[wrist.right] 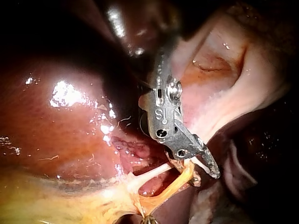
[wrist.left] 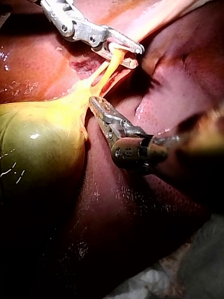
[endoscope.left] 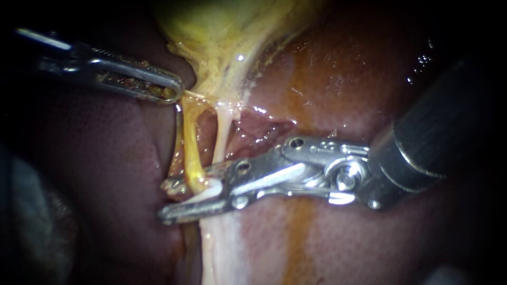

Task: Clipping first clip left tube

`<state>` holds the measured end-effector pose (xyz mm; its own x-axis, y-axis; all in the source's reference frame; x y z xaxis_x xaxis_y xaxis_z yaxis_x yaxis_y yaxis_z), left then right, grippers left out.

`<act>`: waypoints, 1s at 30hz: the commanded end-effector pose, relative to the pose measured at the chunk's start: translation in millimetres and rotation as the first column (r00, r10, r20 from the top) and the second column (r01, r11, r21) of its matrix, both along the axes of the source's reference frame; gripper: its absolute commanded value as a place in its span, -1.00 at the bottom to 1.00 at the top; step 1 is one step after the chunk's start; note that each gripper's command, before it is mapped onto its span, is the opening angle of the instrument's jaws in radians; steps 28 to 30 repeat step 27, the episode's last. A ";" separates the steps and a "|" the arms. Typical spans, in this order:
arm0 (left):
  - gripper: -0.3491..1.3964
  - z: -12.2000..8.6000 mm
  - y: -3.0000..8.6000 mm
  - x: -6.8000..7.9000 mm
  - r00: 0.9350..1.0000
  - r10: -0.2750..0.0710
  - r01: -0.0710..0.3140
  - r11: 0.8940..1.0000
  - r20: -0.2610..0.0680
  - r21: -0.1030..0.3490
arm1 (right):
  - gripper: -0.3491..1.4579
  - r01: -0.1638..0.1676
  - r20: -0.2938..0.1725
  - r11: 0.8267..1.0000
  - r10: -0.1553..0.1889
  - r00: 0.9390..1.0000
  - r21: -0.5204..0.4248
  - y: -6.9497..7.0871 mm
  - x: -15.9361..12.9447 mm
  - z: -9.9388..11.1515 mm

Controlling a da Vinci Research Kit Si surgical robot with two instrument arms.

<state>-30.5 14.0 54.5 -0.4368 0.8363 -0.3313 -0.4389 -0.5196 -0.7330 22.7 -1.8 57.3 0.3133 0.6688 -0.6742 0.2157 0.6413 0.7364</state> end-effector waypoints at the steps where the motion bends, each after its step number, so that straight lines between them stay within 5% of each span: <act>1: -1.00 0.0 0.0 0.0 1.000 0.000 0.000 1.000 0.000 0.000 | -0.62 0.001 -0.001 1.000 -0.001 1.000 0.000 0.0 0.0 0.0; 9: -1.00 0.0 0.0 0.0 1.000 0.000 0.000 1.000 0.000 0.000 | -1.00 -0.001 0.006 1.000 0.000 1.000 0.015 0.0 -0.6 0.1; 14: -1.00 0.0 0.0 0.0 1.000 -0.001 0.001 1.000 0.000 0.000 | -1.00 -0.002 0.037 0.997 -0.001 0.999 0.083 -0.2 -1.4 0.6; 30: -1.00 0.1 0.1 -0.2 1.000 -0.001 0.001 1.000 -0.001 0.000 | -1.00 0.002 0.054 0.997 -0.006 0.999 0.073 -0.4 -1.5 1.2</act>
